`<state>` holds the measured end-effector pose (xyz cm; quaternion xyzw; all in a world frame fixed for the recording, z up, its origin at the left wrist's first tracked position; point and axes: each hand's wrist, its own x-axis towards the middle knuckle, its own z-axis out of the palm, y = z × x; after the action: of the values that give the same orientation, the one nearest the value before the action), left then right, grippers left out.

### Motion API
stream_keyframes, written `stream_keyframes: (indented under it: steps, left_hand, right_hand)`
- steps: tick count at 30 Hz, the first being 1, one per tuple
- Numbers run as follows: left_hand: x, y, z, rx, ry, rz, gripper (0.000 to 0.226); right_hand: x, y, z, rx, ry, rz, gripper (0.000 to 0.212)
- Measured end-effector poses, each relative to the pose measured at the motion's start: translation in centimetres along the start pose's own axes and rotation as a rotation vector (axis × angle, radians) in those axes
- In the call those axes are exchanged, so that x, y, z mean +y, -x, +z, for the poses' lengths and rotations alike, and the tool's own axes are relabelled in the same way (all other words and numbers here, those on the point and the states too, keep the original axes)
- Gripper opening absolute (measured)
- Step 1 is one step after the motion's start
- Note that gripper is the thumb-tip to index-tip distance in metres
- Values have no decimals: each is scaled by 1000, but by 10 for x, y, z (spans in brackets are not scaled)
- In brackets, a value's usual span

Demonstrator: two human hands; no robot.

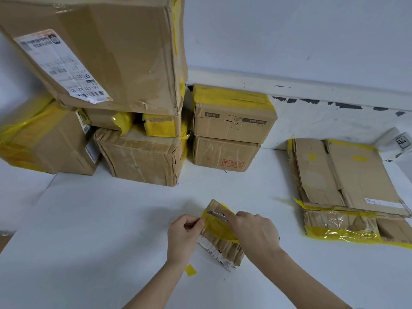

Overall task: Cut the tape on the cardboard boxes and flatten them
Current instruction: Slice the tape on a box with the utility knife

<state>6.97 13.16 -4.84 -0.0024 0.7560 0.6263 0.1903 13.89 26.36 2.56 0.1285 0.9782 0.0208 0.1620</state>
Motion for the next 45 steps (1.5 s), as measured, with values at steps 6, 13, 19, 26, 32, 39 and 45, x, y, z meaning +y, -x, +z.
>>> stream_keyframes:
  steps: [6,13,19,26,32,39,45]
  left_hand:
    - [1,-4,-2,-24,-39,9,14]
    - [1,-4,-3,-25,-57,14,16]
    - [3,-6,-3,-36,-133,31,15]
    - [3,-4,-2,-28,-201,62,18]
    - [5,-3,-1,-13,-249,96,25]
    - [5,-1,-1,-6,-282,121,26]
    - [5,-2,-1,2,-325,166,26]
  right_hand:
    - [-3,2,-5,-5,-2,-33,67]
    - [-4,3,-3,5,-17,-30,61]
    - [-11,7,2,-19,81,-95,47]
    - [-10,27,-9,-119,103,-150,36]
    - [-3,41,-6,32,113,-144,19]
    - [10,63,0,302,93,-79,48]
    - [39,76,7,345,158,-46,38]
